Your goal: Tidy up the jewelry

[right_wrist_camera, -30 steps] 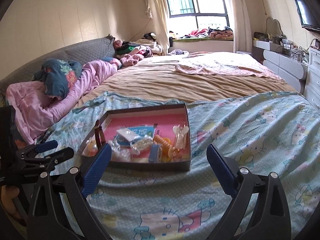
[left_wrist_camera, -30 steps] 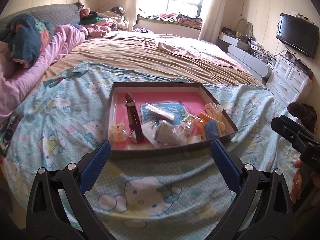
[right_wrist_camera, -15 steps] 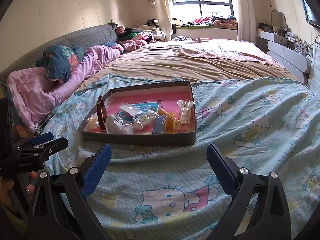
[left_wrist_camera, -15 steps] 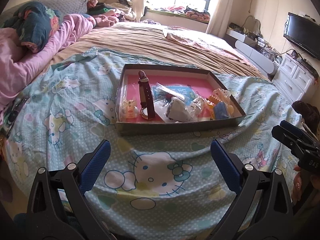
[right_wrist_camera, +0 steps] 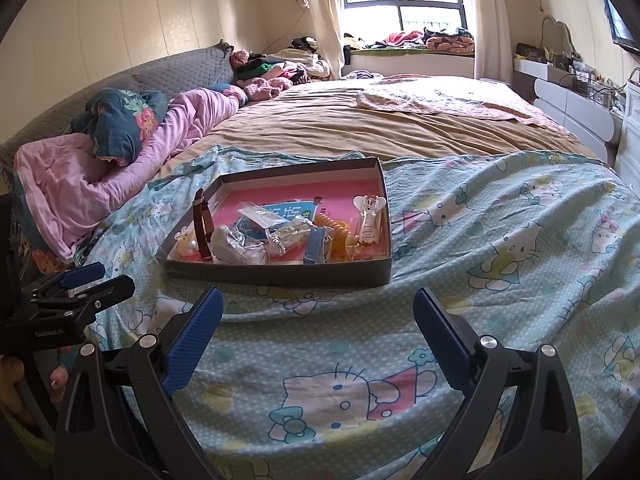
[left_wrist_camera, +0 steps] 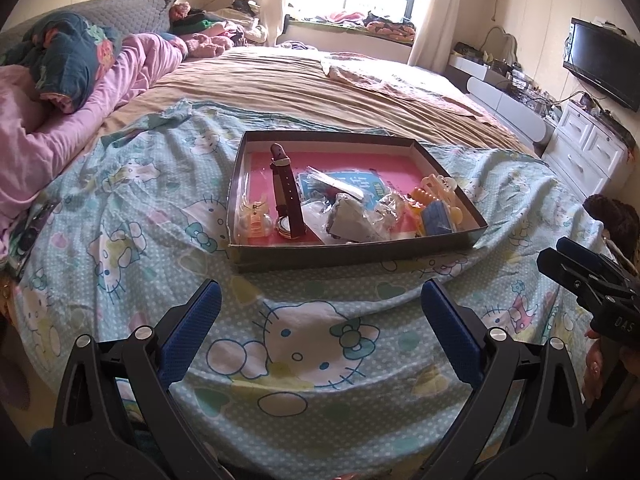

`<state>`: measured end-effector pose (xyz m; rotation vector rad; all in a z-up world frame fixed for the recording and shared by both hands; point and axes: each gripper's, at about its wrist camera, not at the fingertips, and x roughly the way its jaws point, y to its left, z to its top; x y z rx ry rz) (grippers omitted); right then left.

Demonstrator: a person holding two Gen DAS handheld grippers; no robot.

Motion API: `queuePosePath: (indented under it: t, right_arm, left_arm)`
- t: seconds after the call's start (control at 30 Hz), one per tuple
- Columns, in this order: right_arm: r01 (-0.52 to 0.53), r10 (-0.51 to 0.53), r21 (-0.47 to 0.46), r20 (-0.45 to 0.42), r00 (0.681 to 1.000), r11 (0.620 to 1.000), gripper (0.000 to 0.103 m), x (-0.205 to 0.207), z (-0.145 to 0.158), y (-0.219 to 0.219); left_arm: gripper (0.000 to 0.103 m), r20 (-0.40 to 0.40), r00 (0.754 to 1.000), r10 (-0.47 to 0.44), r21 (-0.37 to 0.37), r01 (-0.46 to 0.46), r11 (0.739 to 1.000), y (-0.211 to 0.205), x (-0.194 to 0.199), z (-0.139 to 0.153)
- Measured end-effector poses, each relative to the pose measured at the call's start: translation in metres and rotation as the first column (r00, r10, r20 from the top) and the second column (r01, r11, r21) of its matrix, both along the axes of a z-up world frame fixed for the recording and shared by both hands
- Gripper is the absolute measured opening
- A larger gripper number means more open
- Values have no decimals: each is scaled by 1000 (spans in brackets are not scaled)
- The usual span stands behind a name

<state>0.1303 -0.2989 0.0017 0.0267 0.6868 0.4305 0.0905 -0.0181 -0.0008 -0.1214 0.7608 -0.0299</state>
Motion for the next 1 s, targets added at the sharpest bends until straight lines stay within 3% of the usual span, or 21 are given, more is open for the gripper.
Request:
queuePosePath:
  t: [1.0]
  right_arm:
    - [0, 0, 0, 1, 1000, 1000, 95, 0, -1, -1]
  left_arm:
    - [93, -4, 1000, 3, 5, -3, 1000, 3, -2, 4]
